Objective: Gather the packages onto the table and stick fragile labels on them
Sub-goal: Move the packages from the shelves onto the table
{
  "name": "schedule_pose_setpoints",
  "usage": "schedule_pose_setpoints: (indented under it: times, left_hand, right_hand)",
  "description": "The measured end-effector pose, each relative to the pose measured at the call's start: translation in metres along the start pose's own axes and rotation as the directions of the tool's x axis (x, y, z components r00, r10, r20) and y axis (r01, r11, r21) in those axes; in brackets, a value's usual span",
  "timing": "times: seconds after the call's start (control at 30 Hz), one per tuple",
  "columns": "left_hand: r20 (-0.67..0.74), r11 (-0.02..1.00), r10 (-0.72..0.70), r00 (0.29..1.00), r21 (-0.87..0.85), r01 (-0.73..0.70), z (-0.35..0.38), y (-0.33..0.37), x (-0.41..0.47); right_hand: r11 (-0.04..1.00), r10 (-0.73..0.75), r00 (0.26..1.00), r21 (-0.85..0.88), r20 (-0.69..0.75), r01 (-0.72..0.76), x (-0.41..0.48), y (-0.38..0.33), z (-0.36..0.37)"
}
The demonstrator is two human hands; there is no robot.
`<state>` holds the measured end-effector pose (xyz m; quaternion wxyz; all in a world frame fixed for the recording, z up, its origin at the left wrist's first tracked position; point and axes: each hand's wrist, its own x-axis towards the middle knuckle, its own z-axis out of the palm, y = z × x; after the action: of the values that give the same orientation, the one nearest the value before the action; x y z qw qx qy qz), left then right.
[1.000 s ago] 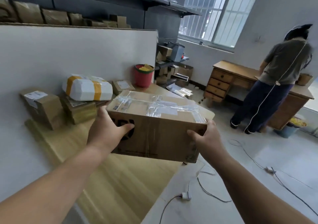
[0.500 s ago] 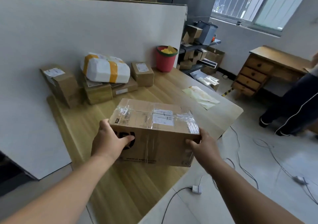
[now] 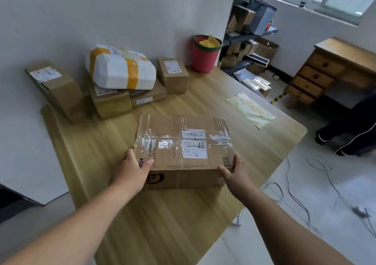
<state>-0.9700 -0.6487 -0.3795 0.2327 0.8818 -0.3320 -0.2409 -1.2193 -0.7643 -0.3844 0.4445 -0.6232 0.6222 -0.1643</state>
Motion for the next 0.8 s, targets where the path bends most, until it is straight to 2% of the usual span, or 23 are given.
schedule_pose_setpoints:
  times: [0.13, 0.3, 0.57, 0.8]
  left_hand:
    - [0.070, 0.997, -0.036, 0.997, -0.063, 0.041, -0.001, 0.005, 0.013]
    - [0.084, 0.995, -0.065, 0.994, -0.071, 0.072, 0.000, 0.009, 0.015]
    - [0.051, 0.991, -0.087, 0.995, -0.093, 0.092, 0.004, 0.015, 0.017]
    - [0.005, 0.975, -0.176, 0.984, -0.139, 0.175, 0.013, 0.033, 0.017]
  right_hand:
    - [1.000, 0.017, 1.000, -0.009, -0.003, -0.017, 0.006, -0.005, -0.001]
    - [1.000, 0.026, 1.000, 0.013, 0.003, -0.026, 0.012, -0.007, -0.003]
    - [0.999, 0.025, 0.999, 0.024, 0.048, -0.026, 0.029, -0.005, -0.008]
    - [0.999, -0.042, 0.992, -0.003, 0.118, 0.042, 0.065, -0.015, -0.021]
